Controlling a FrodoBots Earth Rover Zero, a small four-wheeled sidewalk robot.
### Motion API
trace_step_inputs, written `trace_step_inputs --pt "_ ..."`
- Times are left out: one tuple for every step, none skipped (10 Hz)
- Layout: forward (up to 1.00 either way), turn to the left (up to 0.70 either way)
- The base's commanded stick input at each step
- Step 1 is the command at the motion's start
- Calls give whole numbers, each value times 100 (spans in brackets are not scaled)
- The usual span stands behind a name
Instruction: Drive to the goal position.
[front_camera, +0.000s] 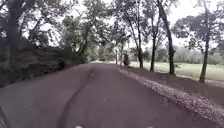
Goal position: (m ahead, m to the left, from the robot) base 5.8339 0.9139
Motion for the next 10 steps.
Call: trace_step_inputs --pt "100 1" --pt "100 1" --pt "100 1" --pt "100 1" --pt "100 1" --pt "100 1" --pt "100 1" --pt "100 1" --pt "100 -5" --pt "100 -6"
